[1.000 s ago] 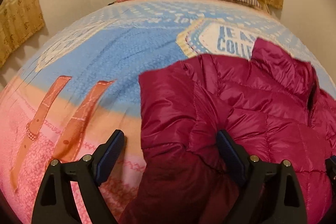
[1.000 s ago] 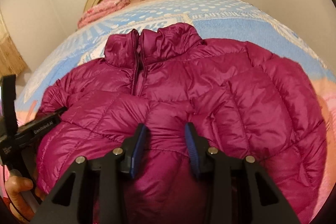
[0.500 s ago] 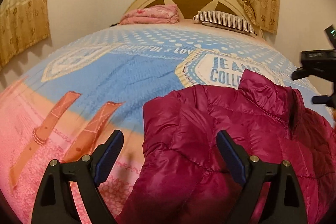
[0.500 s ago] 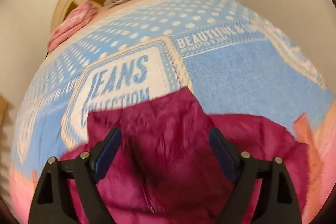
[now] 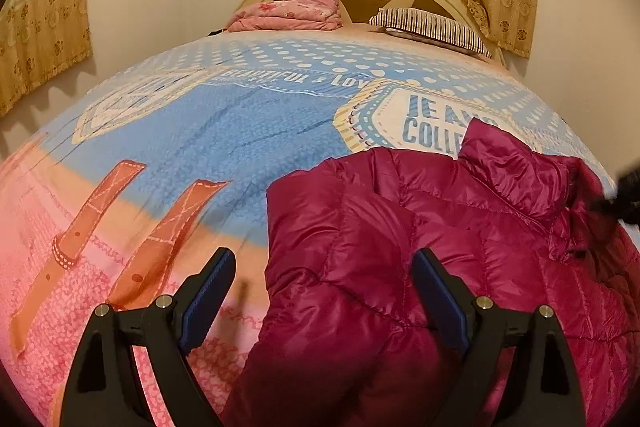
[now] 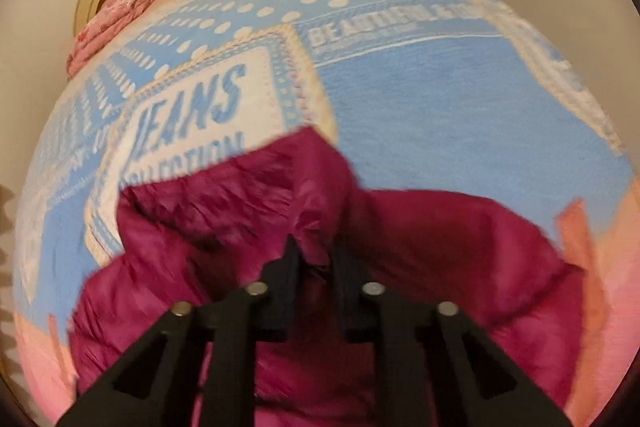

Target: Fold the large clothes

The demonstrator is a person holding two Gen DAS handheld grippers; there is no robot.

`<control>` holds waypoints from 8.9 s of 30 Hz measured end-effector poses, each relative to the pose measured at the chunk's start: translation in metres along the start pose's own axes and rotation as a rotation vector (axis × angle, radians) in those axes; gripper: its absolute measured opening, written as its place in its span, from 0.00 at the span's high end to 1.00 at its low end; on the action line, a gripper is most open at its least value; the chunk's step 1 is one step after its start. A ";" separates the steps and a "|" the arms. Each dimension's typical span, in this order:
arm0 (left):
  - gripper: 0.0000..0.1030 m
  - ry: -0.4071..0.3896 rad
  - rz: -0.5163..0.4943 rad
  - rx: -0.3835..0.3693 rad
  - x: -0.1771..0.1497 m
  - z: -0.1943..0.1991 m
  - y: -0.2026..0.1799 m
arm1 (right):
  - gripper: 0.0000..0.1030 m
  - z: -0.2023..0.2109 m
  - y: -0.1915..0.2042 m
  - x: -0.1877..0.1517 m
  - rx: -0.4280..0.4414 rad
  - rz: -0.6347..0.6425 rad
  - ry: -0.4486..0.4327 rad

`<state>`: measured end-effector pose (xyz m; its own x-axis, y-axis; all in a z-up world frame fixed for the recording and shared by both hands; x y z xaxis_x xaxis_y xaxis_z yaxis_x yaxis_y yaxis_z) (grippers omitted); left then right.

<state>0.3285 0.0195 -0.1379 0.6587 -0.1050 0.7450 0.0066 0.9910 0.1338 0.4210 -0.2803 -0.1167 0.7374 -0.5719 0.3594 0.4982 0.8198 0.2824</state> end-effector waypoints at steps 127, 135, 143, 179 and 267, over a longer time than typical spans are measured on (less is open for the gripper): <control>0.24 0.196 -0.155 -0.213 0.060 -0.070 -0.093 | 0.92 -0.009 -0.044 -0.040 0.083 0.109 -0.203; 0.24 0.010 -0.173 -0.396 0.053 0.060 -0.023 | 0.46 0.135 -0.089 -0.080 0.261 0.089 -0.411; 0.23 -0.031 -0.292 -0.481 -0.044 0.157 0.039 | 0.41 0.272 -0.188 -0.181 0.251 0.125 -0.500; 0.23 0.151 -0.256 -0.584 -0.260 0.224 0.056 | 0.44 0.180 -0.273 -0.337 0.085 0.255 -0.071; 0.94 0.033 0.052 -0.470 0.001 0.074 0.050 | 0.90 0.200 -0.113 -0.111 0.424 0.048 -0.383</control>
<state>0.2743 0.0625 -0.0822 0.6906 -0.0594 0.7208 0.3079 0.9260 -0.2187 0.1915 -0.3151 -0.0106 0.4973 -0.5685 0.6554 0.1832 0.8072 0.5612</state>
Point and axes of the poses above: each gripper's, at about its wrist camera, not at the fingertips, and z roughly against the way its jaws point, y to its left, x to its top, the point moved 5 cm from there along -z, roughly the way its jaws point, and after that the axes turned 15 degrees about -z, right-handed, at the moved point
